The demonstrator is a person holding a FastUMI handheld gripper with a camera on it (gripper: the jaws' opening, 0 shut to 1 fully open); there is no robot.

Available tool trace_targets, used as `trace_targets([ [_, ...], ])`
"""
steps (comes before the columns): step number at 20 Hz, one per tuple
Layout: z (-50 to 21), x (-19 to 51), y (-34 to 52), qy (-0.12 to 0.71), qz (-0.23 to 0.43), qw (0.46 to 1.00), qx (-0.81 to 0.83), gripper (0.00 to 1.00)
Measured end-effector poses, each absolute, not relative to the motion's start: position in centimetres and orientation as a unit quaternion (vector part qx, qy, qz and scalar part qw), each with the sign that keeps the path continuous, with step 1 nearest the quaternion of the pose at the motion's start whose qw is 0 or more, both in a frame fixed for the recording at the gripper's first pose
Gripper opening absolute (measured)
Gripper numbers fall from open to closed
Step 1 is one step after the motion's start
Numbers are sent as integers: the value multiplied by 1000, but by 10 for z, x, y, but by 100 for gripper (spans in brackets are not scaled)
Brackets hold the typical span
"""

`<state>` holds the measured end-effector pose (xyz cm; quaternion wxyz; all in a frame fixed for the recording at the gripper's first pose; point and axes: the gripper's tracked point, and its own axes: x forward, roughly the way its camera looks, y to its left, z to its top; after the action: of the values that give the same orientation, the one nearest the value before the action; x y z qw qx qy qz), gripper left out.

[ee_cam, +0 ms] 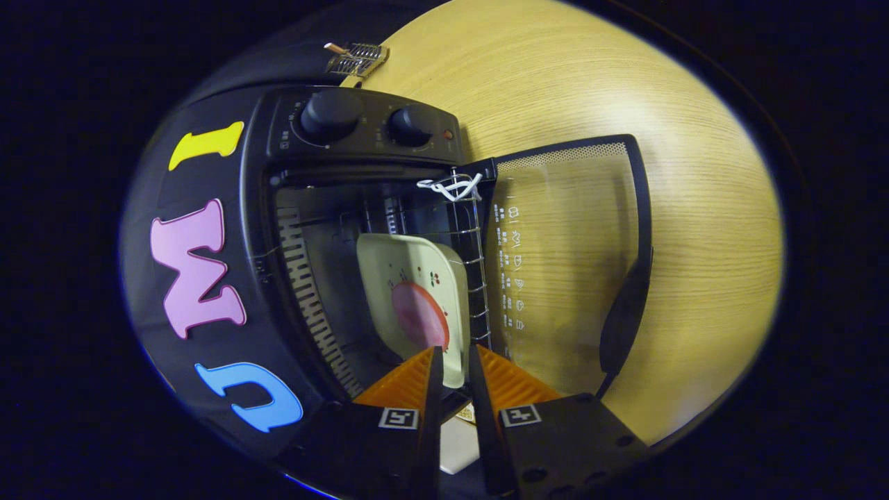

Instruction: Open the toaster oven, put the food inside, and close the toaster oven door.

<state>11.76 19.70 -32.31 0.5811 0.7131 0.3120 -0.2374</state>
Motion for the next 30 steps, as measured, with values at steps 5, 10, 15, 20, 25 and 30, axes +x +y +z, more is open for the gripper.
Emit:
trace_targets([
  [5, -281, 88, 197, 325, -142, 633, 688, 70],
  [10, -256, 49, 197, 351, -68, 697, 621, 98],
  [15, -250, 1, 208, 396, 18, 769, 501, 98],
  [20, -265, -33, 194, 406, 69, 880, 237, 98],
  [25, -306, -45, 194, 437, 66, 890, 112, 99],
  [30, -353, -42, 190, 465, 55, 883, 40, 100],
])
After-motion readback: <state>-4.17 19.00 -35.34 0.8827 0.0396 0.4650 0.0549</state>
